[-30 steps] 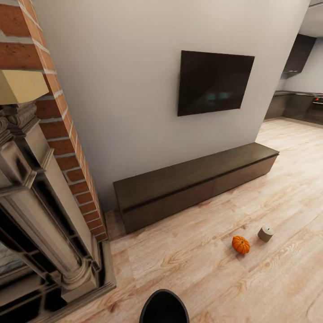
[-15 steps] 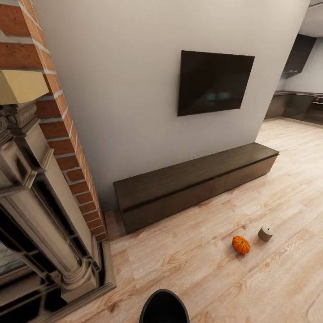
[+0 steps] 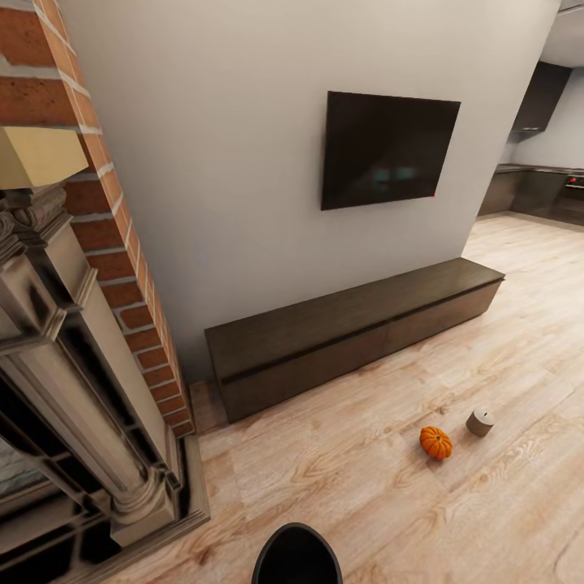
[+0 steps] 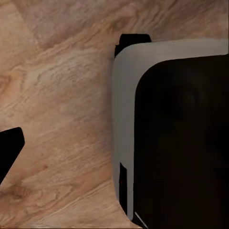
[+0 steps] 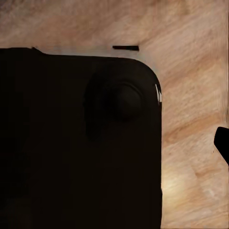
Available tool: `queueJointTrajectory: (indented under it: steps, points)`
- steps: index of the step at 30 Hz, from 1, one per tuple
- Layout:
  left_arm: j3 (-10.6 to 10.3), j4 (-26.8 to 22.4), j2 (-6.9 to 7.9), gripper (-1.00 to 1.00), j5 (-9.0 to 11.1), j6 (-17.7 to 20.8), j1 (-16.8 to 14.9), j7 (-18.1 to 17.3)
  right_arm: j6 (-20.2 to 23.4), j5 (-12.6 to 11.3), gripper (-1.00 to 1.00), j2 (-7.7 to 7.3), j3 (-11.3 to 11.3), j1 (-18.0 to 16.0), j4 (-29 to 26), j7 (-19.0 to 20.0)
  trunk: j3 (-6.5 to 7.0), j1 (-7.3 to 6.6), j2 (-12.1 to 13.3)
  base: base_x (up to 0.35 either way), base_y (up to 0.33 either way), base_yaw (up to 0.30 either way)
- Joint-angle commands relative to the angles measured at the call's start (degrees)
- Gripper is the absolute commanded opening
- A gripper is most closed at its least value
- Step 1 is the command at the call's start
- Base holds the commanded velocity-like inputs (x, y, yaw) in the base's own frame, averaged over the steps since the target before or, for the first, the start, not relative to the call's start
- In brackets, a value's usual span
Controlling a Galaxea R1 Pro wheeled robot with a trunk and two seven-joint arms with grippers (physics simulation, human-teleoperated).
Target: Place each of the two pumpkins and all three candles from the living room inside a cabinet in the living room (use any cabinet), then make sure every cabinet is closed, and position the cauldron so it is next to a table in the living room.
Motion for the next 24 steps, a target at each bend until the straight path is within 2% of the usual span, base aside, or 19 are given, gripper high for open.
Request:
queueJointTrajectory:
  steps: [1, 3, 5, 8, 11, 13, 16, 18, 19, 20, 22, 24]
  points:
    - [-0.3, -0.1, 1.57, 1.00, 0.6, 3.1, -1.5, -3.9, -0.1, -0.1, 1.00, 0.05, -0.1, 0.0, -2.2, -0.2, -0.06, 0.00, 0.0, 0.000, 0.000, 0.000]
    - [-0.2, -1.8, 3.74, 1.00, 1.0, 9.0, -4.4, -7.8, 3.4, -0.1, 1.00, 0.12, 0.1, 0.0, -8.0, -1.0, -0.06, 0.00, 0.0, 0.000, 0.000, 0.000]
    - [-0.1, -5.4, 4.72, 1.00, 1.5, 13.5, -6.4, -9.4, 10.8, -0.2, 1.00, 0.19, 0.2, 0.0, -16.0, -2.9, -0.06, 0.00, 0.0, 0.000, 0.000, 0.000]
    - [-0.1, -14.2, 4.79, 1.00, 3.5, 20.4, -7.4, -10.1, 22.7, -1.1, 1.00, 0.88, 0.3, 0.0, -32.8, -5.3, -0.06, 0.00, 0.0, 0.000, 0.000, 0.000]
    - [-0.1, -24.1, 4.52, 1.00, 5.1, 30.1, -7.7, -9.6, 36.9, -2.8, 1.00, 1.78, 0.4, 0.0, -48.4, -6.1, -0.06, 0.00, 0.0, 0.000, 0.000, 0.000]
    - [0.0, -32.1, 3.36, 1.00, 5.5, 36.0, -7.8, -7.4, 45.2, -3.3, 1.00, 1.99, 0.6, 0.0, -55.4, -6.3, -0.06, 0.00, 0.0, 0.000, 0.000, 0.000]
    - [0.0, -42.3, -0.32, 1.00, 5.8, 42.1, -7.9, -2.0, 51.9, -3.7, 1.00, 2.58, 0.6, -0.4, -59.0, -6.4, -0.06, 0.00, 0.0, 0.000, 0.000, 0.000]
    - [0.0, -45.6, -3.22, 1.00, 5.9, 43.6, -8.1, 1.5, 53.4, -3.9, 1.00, 3.82, 0.7, -1.9, -59.6, -6.5, -0.06, 0.00, 0.0, 0.000, 0.000, 0.000]
    - [0.0, -46.3, -5.17, 1.00, 5.9, 44.0, -8.7, 3.3, 53.9, -3.9, 1.00, 5.14, 0.8, -3.7, -59.2, -6.7, -0.06, 0.00, 0.0, 0.000, 0.000, 0.000]
    - [0.0, -46.4, -6.23, 1.00, 5.9, 44.2, -9.2, 4.0, 54.1, -3.9, 1.00, 5.88, 0.8, -4.8, -58.2, -7.2, -0.06, 0.00, 0.0, 0.000, 0.000, 0.000]
    - [0.0, -46.7, -7.64, 1.00, 5.9, 44.3, -9.7, 4.7, 53.6, -3.9, 1.00, 6.70, 0.9, -6.4, -54.8, -8.9, -0.06, 0.00, 0.0, 0.000, 0.000, 0.000]
    - [0.3, -46.9, -8.13, 1.00, 6.0, 44.4, -10.2, 5.0, 51.5, -4.0, 1.00, 6.97, 0.8, -8.2, -51.0, -10.3, -0.06, 0.00, 0.0, 0.000, 0.000, 0.000]
